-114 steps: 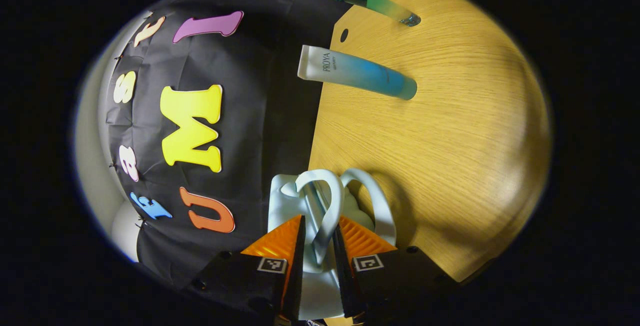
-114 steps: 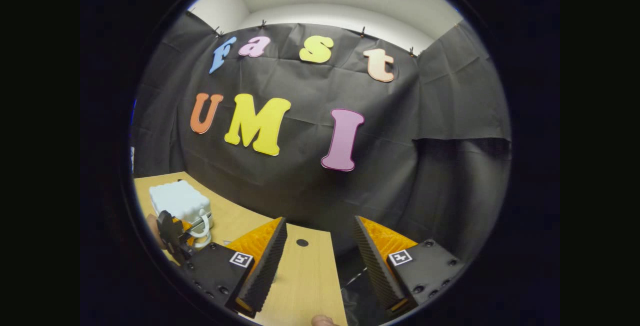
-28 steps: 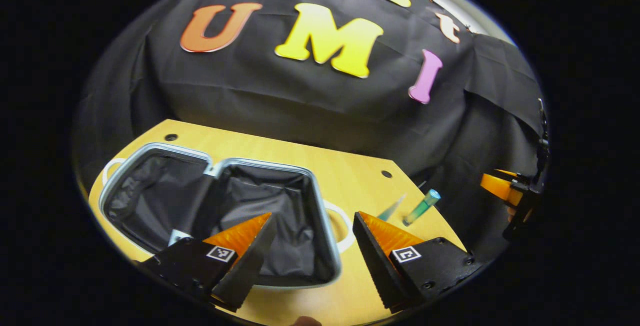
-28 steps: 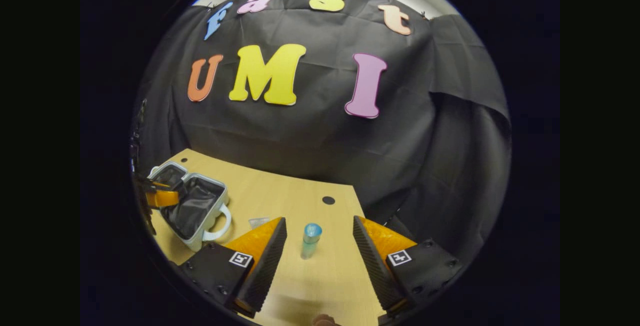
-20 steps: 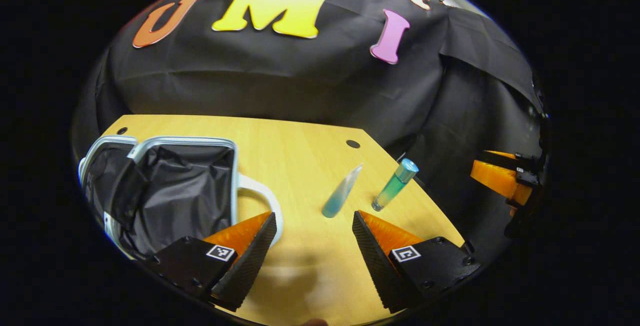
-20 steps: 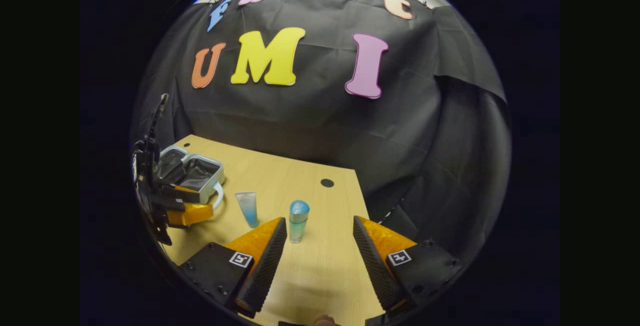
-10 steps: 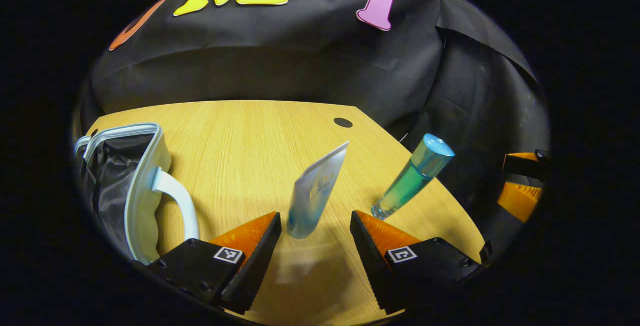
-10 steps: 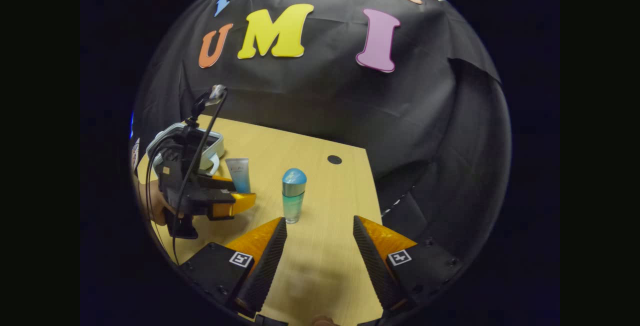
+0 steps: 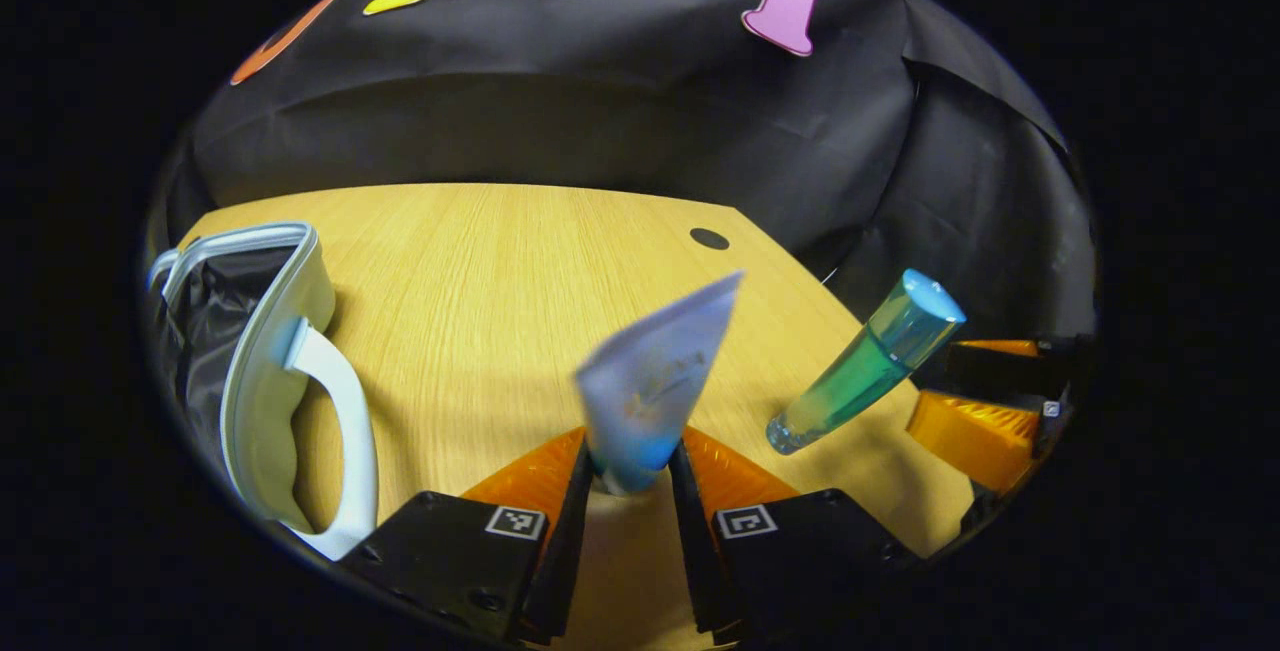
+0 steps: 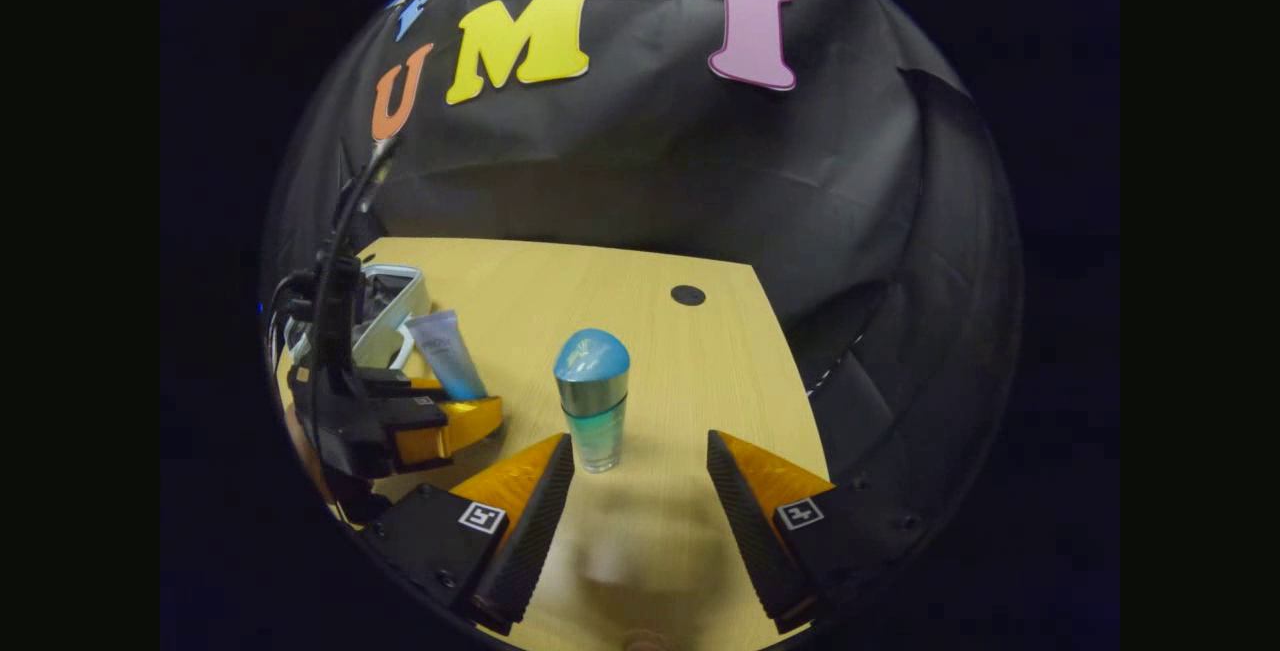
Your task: First open the suitcase, pack the skin care products into it, and then close the suitcase.
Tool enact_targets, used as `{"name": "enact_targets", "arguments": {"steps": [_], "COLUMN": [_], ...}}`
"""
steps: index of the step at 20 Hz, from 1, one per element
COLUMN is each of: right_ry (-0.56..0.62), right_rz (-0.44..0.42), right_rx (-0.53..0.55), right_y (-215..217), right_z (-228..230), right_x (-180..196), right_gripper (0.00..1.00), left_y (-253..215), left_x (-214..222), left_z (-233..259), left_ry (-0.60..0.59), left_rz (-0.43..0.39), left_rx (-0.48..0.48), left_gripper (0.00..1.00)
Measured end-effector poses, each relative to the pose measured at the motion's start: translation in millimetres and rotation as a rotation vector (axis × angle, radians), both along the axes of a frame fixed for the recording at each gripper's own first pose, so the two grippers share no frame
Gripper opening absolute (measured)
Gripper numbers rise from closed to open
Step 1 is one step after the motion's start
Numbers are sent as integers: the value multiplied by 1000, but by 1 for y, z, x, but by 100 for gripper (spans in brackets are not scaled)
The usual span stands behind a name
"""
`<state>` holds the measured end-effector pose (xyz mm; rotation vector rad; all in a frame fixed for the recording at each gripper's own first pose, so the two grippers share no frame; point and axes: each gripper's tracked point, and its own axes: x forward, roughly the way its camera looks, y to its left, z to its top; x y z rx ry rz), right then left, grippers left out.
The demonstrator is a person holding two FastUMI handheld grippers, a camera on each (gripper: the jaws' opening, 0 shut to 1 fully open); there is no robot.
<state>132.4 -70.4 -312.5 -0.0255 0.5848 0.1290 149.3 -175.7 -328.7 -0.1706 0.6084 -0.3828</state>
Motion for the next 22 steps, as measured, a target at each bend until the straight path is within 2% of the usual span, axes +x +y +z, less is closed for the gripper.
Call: {"name": "enact_targets", "arguments": {"steps": [1, 2, 8, 13, 17, 18, 19, 21, 22], "right_ry": [-1, 2, -1, -27, -37, -44, -49, -61, -70], "right_rz": [7, 14, -1, -59, -83, -88, -89, -92, -87], "right_rx": [-4, -7, 18, 27, -9, -19, -26, -42, -38], "right_y": [3, 6, 27, 39, 46, 47, 49, 51, 54], "right_z": [-1, -3, -17, -27, -36, -36, -37, -35, -30], "right_x": [-1, -1, 22, 51, 61, 62, 63, 62, 62], "right_gripper": [80, 79, 80, 80, 80, 77, 76, 69, 62], "left_y": [3, 5, 50, 128, 184, 197, 210, 230, 239], "left_x": [-4, -9, -66, -120, -148, -153, -155, -160, -161], "left_z": [4, 11, 82, 107, 108, 110, 112, 115, 117], "left_ry": [1, -2, -58, -40, -1, 0, -5, -1, 5], "left_rz": [0, -3, 35, 134, 222, 242, 261, 302, 316], "left_rx": [-11, -26, -46, 39, 57, 64, 68, 68, 61], "left_gripper": [39, 46, 45, 43, 41, 48, 42, 41, 42]}}
